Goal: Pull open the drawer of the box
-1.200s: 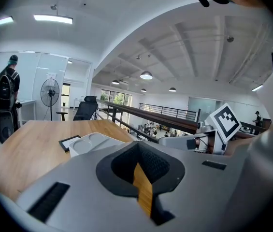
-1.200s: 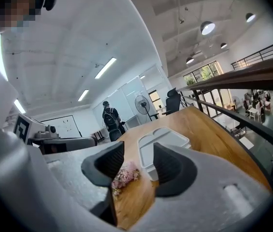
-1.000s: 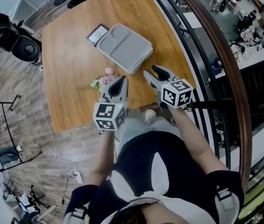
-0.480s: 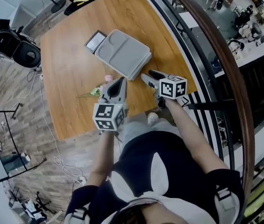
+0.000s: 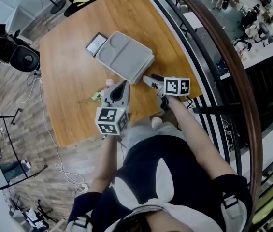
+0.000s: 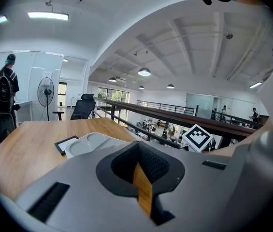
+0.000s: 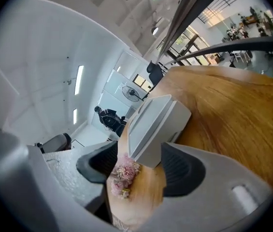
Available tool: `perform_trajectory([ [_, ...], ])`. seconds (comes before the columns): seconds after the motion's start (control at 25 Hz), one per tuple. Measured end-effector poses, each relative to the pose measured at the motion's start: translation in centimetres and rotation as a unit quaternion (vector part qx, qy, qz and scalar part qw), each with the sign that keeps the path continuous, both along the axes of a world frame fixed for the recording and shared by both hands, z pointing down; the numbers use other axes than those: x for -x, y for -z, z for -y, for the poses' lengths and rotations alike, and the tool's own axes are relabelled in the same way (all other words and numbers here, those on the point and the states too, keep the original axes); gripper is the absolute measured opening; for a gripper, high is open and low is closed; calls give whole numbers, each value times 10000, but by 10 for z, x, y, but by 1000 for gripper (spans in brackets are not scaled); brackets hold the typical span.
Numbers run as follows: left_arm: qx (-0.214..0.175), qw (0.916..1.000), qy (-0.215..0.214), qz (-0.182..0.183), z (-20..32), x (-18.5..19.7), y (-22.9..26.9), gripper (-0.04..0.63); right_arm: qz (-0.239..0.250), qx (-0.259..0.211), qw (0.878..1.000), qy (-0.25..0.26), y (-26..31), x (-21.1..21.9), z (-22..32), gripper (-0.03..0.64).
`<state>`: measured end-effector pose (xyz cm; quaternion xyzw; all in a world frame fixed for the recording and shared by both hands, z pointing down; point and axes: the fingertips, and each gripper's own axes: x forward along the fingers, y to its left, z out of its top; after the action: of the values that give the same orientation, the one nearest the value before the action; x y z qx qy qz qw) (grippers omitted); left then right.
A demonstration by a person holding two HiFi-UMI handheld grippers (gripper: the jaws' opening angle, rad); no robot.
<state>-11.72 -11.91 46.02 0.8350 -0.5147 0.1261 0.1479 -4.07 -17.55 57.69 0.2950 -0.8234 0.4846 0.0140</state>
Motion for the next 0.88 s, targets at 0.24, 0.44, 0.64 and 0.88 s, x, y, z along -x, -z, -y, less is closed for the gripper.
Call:
perform_trajectory([
  [0.24,17,10000,3,34,4,-1,-2,17,172,308,9994,-70,-15,1,5,303],
  [0.44,51,10000,16,66,4,1,-4,17,496,634,9967,-131,-23,5,8,310],
  [0.64,37,10000,77,50,5,1,-6,17,781,795,9936,-192,-29,4,12,313],
  [0.88,36,9999,61,116,7,3,-5,17,967,995,9901,-220,-42,7,18,311],
])
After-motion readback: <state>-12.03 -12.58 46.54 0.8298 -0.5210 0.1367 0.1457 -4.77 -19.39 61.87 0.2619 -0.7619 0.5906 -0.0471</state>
